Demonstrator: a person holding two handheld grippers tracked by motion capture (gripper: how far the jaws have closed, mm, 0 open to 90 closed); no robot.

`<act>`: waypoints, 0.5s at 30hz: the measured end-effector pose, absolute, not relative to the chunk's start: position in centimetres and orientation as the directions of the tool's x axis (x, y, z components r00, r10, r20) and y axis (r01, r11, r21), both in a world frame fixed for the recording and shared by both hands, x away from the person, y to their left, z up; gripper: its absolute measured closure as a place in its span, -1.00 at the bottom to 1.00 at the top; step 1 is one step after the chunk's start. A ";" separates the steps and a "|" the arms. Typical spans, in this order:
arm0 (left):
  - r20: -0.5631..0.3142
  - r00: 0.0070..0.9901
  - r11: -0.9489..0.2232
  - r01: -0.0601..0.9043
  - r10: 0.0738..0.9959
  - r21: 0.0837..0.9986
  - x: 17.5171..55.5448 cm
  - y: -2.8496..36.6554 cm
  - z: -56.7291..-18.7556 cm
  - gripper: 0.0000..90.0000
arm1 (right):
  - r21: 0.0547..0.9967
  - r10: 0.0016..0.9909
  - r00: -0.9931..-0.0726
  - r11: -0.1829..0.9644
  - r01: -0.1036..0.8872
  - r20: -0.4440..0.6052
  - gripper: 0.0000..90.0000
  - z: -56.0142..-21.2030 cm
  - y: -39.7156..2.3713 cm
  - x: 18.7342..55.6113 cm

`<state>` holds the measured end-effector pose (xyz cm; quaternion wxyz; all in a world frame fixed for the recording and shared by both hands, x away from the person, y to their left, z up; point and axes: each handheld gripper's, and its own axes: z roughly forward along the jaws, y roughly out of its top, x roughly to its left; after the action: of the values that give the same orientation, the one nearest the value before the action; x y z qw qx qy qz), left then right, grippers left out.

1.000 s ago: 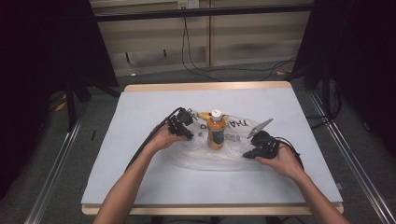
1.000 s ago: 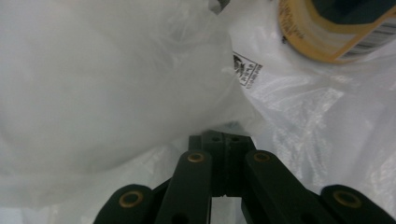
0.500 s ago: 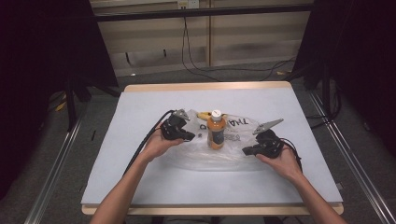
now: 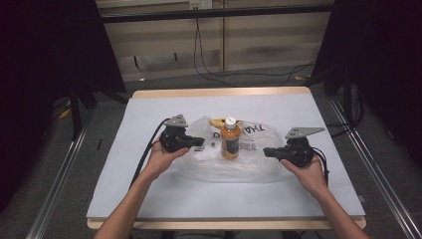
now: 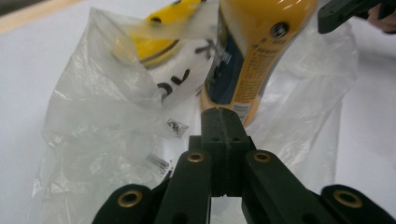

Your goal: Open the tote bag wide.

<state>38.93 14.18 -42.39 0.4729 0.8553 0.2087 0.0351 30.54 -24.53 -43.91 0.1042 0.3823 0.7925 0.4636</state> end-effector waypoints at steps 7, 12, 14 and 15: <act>-0.118 0.909 -0.370 0.278 0.400 0.887 36.4 16.2 -42.0 0.73 | 0.885 0.700 -0.692 0.196 0.423 0.177 0.46 -43.1 -24.7 28.4; -0.099 0.905 -0.350 0.259 0.413 0.900 34.5 17.1 -41.9 0.39 | 0.914 0.728 -0.670 0.160 0.373 0.146 -0.06 -42.7 -24.6 26.9; -0.096 0.895 -0.333 0.259 0.435 0.907 33.6 17.6 -42.0 0.14 | 0.920 0.751 -0.646 0.141 0.365 0.141 -0.32 -42.5 -24.7 26.4; -0.094 0.892 -0.318 0.254 0.442 0.913 33.2 17.9 -42.1 0.00 | 0.922 0.761 -0.635 0.141 0.361 0.132 -0.47 -42.4 -24.8 26.0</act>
<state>33.20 17.91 -42.08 0.5425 0.8073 0.2157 0.0865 25.97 -24.80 -42.45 0.1882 0.3834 0.7315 0.5315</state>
